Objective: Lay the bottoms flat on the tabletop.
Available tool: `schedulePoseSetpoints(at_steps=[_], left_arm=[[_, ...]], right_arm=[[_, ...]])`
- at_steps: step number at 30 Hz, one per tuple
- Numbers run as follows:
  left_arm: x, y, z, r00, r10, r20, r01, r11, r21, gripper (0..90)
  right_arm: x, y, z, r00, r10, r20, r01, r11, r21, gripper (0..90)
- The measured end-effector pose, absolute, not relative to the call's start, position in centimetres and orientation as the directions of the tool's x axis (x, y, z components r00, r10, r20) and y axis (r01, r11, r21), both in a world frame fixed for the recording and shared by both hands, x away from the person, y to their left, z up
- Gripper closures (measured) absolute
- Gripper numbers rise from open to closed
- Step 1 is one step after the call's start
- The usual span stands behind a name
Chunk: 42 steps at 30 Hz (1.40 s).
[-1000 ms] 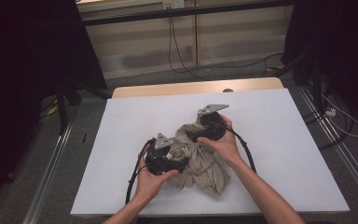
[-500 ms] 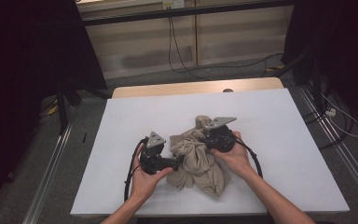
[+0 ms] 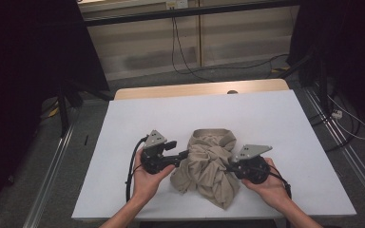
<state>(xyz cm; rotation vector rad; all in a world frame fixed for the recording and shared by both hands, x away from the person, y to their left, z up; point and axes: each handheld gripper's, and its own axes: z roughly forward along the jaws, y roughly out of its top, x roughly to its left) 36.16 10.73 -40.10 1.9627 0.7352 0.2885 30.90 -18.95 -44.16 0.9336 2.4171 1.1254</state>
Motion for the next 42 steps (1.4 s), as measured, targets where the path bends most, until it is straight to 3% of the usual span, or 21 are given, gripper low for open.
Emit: schedulePoseSetpoints(at_steps=[3,7,8,9,12,16,18,21,23,24,25,28,30,34,37,39,40,42], left_arm=[[36.1,9.0,-40.3,0.83,0.549,-0.1,0.348,-0.37,0.861,43.5],[35.7,6.7,-42.0,0.872,0.486,-0.063,0.325,-0.475,0.818,38.3],[35.5,6.3,-42.8,0.882,0.465,-0.07,0.328,-0.5,0.801,46.7],[35.2,6.2,-43.5,0.892,0.445,-0.078,0.329,-0.522,0.787,46.7],[34.2,6.5,-44.3,0.91,0.405,-0.09,0.324,-0.56,0.763,73.7],[32.8,7.4,-44.1,0.926,0.36,-0.112,0.318,-0.586,0.745,81.9],[31.9,7.6,-44.1,0.934,0.333,-0.129,0.315,-0.598,0.737,82.6],[30.8,8.1,-44.0,0.944,0.306,-0.125,0.295,-0.611,0.735,82.6],[30.7,8.6,-43.8,0.932,0.334,-0.137,0.318,-0.581,0.749,81.3],[30.9,8.8,-43.7,0.932,0.335,-0.14,0.319,-0.571,0.756,79.0],[31.2,9.1,-43.4,0.926,0.351,-0.14,0.325,-0.552,0.768,74.8],[32.1,9.8,-42.5,0.911,0.384,-0.151,0.34,-0.491,0.802,60.1],[32.8,10.4,-41.7,0.892,0.428,-0.148,0.346,-0.434,0.832,53.6],[34.1,10.8,-41.2,0.871,0.467,-0.153,0.358,-0.39,0.849,55.1],[35.8,10.4,-42.2,0.851,0.507,-0.137,0.384,-0.423,0.821,54.3],[36.9,10.0,-43.2,0.837,0.531,-0.128,0.409,-0.454,0.792,50.5],[37.4,9.8,-43.7,0.83,0.546,-0.113,0.418,-0.474,0.775,50.5],[38.2,9.4,-44.7,0.826,0.557,-0.093,0.428,-0.509,0.747,49.0]], right_arm=[[29.6,-18.5,-44.6,-0.762,0.648,-0.015,0.421,0.512,0.748,87.7],[29.0,-18.0,-44.7,-0.777,0.629,-0.018,0.407,0.524,0.748,87.0],[29.1,-18.3,-44.5,-0.774,0.633,0.0,0.413,0.505,0.758,80.3],[29.1,-18.3,-44.5,-0.774,0.633,0.0,0.413,0.505,0.758,80.3],[29.1,-19.3,-43.5,-0.744,0.669,0.013,0.42,0.451,0.788,61.7],[29.1,-20.1,-41.9,-0.703,0.711,-0.005,0.382,0.384,0.84,49.5],[29.5,-19.9,-41.4,-0.704,0.71,-0.007,0.356,0.362,0.862,47.9],[30.2,-18.5,-41.6,-0.723,0.69,-0.008,0.336,0.362,0.87,46.7],[30.7,-17.4,-42.4,-0.745,0.667,-0.02,0.344,0.409,0.845,59.1],[30.7,-16.9,-43.0,-0.758,0.652,-0.014,0.354,0.43,0.83,74.8],[30.7,-16.8,-43.4,-0.772,0.636,-0.002,0.362,0.442,0.821,82.0],[29.7,-16.6,-44.2,-0.799,0.602,-0.009,0.37,0.502,0.781,86.6],[28.7,-17.0,-44.3,-0.807,0.59,-0.001,0.378,0.518,0.767,86.9],[27.3,-18.0,-44.7,-0.821,0.57,0.023,0.401,0.548,0.734,86.9],[26.6,-18.7,-45.0,-0.823,0.567,0.043,0.419,0.553,0.72,83.9],[26.8,-19.0,-44.6,-0.807,0.589,0.046,0.425,0.524,0.738,62.5],[26.8,-19.0,-44.6,-0.807,0.589,0.046,0.425,0.524,0.738,62.5],[27.2,-19.2,-44.2,-0.787,0.616,0.039,0.425,0.496,0.757,52.8]])
